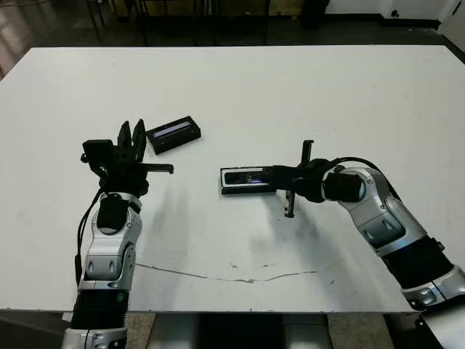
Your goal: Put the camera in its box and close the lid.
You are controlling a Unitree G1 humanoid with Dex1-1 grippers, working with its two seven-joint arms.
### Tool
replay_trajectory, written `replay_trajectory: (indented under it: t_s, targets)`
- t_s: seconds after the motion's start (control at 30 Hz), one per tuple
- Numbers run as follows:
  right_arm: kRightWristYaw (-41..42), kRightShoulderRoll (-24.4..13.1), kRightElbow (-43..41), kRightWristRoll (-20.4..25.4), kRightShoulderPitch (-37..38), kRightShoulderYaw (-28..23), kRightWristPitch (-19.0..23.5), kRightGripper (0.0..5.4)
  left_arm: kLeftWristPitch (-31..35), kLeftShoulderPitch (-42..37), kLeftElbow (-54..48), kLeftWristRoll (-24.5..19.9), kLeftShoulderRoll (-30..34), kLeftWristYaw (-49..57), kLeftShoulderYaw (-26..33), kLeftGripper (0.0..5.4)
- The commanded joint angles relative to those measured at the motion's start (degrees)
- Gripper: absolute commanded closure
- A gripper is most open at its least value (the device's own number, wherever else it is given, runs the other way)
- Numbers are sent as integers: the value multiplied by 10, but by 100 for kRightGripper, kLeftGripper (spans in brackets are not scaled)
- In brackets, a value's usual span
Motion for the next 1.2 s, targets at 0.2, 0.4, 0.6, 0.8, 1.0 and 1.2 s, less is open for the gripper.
replay_trajectory:
  t_s: [0.2,0.4,0.6,0.8,1.0,1.2]
  targets:
    - [-187,147,-62,231,29,-206,53,539,15,0,-2,2,14,-3,6,540]
    - [-203,168,-125,407,13,-277,237,539,15,-26,8,10,47,-22,8,540]
    - [-208,147,-134,426,17,-276,252,539,40,-77,34,19,122,-72,12,540]
    - [-204,136,-114,410,24,-265,221,540,60,-155,103,35,231,-199,-17,517]
    - [-193,133,-90,410,29,-264,198,540,33,-272,257,49,291,-356,-69,388]
    - [-189,122,-99,415,49,-272,198,540,-29,-382,475,70,272,-449,-99,252]
